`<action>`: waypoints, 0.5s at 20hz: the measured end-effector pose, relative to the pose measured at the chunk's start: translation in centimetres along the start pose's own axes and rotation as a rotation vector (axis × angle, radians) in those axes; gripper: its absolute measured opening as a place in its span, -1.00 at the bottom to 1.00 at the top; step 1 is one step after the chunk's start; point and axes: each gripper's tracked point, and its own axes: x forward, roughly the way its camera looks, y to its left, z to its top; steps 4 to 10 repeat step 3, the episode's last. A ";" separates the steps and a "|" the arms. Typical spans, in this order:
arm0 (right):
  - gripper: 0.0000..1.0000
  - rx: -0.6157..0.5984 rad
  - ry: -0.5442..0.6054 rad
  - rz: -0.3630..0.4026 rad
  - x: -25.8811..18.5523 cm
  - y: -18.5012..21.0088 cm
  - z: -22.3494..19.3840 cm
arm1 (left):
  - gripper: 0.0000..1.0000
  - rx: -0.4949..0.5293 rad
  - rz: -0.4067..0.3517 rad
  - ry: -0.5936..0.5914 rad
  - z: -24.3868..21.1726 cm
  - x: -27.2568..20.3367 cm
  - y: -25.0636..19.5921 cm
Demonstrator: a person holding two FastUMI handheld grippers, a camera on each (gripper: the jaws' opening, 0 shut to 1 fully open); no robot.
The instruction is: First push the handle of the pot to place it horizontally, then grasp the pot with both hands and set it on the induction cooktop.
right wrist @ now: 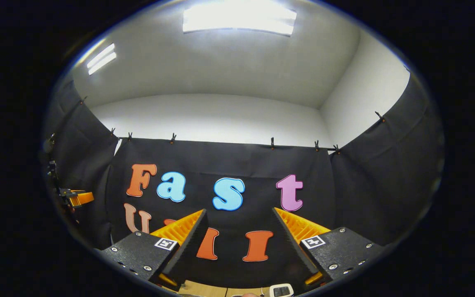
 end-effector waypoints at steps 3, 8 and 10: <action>0.89 -0.046 -0.011 0.018 -0.3 1.4 -0.6 | 0.51 0.011 0.016 0.005 -0.4 0.4 -0.1; 0.89 -0.046 -0.011 0.018 -0.3 1.4 -0.6 | 0.51 0.011 0.016 0.005 -0.4 0.4 -0.1; 0.89 -0.046 -0.011 0.018 -0.3 1.4 -0.6 | 0.51 0.011 0.016 0.005 -0.4 0.4 -0.1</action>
